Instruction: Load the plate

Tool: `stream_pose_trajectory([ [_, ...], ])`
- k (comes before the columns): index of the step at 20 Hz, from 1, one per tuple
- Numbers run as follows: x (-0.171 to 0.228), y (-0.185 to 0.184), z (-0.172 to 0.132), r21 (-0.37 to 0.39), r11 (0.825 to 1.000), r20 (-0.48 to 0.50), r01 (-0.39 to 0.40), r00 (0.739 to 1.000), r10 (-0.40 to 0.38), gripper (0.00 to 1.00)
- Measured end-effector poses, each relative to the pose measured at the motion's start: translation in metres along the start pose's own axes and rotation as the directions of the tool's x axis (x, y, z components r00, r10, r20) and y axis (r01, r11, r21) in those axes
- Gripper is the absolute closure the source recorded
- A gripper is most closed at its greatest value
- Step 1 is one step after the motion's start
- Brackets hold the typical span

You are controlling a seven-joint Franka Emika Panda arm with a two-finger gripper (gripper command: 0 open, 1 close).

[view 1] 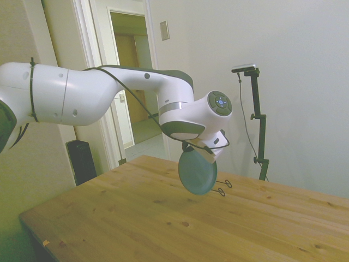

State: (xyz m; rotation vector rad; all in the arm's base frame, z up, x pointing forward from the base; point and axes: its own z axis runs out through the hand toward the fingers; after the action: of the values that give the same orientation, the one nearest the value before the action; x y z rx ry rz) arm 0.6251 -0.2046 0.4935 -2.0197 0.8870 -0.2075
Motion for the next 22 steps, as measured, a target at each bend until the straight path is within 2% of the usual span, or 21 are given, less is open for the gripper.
stream_pose_trajectory([
  [13, 0.023, -0.016, 0.016, 0.007, 0.999, -0.005, 0.037, 0.999, -0.037, 1.0],
  [22, 0.047, -0.013, 0.031, 0.063, 0.998, 0.005, 0.017, 1.0, -0.018, 1.0],
])
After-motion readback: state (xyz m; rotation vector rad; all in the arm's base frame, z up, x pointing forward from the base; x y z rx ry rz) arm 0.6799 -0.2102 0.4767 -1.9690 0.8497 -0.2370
